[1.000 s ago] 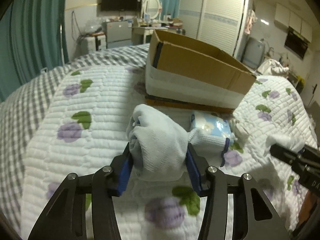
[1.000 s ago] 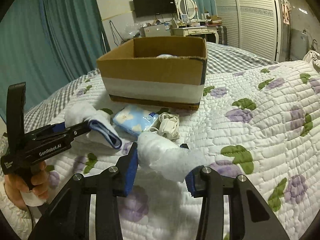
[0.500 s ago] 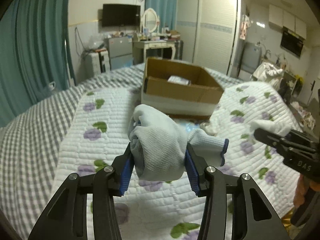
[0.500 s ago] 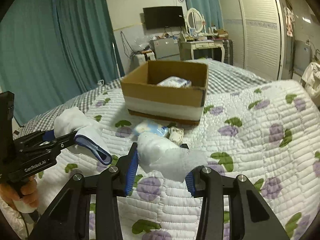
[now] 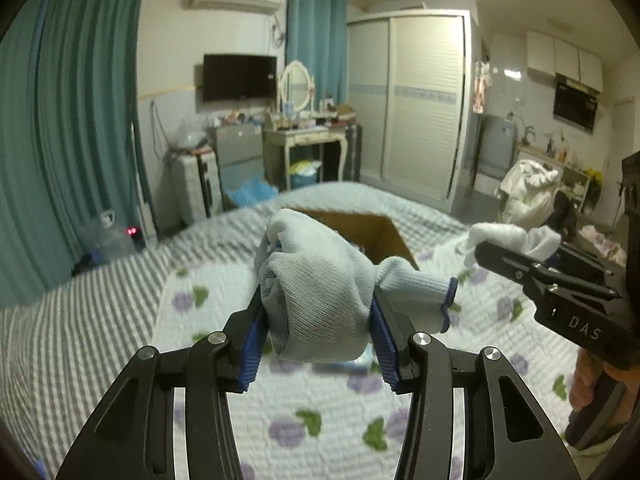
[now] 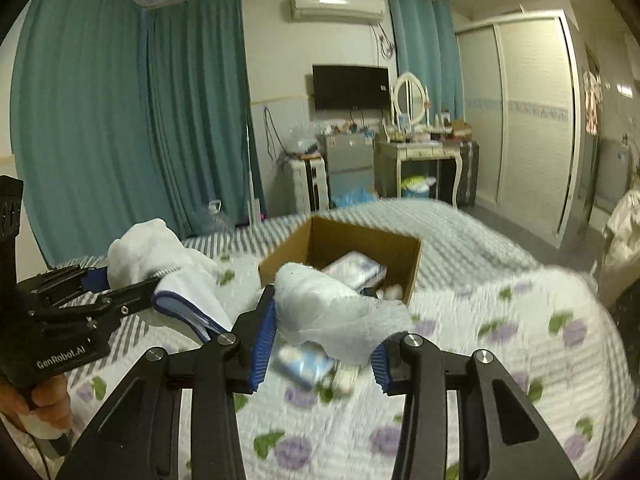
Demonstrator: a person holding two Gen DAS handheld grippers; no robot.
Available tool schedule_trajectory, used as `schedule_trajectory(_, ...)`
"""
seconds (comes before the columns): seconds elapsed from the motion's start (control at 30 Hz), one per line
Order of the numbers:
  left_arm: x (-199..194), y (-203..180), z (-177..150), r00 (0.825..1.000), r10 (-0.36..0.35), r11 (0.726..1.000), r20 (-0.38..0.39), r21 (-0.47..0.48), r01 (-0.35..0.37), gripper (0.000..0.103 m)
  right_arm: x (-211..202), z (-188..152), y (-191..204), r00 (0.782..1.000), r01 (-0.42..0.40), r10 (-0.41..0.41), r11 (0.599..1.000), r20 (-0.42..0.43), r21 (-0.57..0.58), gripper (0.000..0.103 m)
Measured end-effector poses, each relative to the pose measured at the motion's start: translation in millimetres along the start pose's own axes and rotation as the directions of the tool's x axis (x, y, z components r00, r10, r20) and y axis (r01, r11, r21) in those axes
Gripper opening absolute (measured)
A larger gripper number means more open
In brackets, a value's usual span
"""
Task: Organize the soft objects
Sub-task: 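Carry the sock and glove into the box and open both tools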
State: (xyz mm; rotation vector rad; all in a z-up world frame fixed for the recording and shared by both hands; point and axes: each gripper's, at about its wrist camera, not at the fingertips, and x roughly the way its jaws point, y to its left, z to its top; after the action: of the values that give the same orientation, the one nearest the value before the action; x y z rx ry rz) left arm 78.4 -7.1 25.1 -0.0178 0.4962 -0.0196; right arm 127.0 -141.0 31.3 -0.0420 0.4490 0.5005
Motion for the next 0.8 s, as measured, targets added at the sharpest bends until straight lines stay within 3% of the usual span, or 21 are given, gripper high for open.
schedule_trajectory(0.2,43.2,-3.6,40.2,0.999,0.018,0.999,0.044,0.029,-0.019,0.046,23.5,40.1,-9.3,0.999,0.024,-0.022,0.999,0.044,-0.042,0.041)
schedule_trajectory(0.43,115.2,-3.6,69.5,0.999,0.021,0.999,0.033,0.028,-0.022,0.046,92.3,70.9,-33.5,0.998,0.060,-0.060,0.998,0.027,-0.023,0.041)
schedule_trajectory(0.63,178.4,3.7,73.7,0.999,0.043,0.999,0.004,0.027,-0.043,0.046,161.2,74.2,-56.2,0.996,0.091,-0.092,0.996,-0.023,-0.013,0.041)
schedule_trajectory(0.8,217.5,1.1,56.7,0.999,0.044,0.998,-0.018,0.054,-0.043,0.046,208.9,59.8,-77.9,0.991,0.115,-0.113,0.993,-0.074,0.015,0.041)
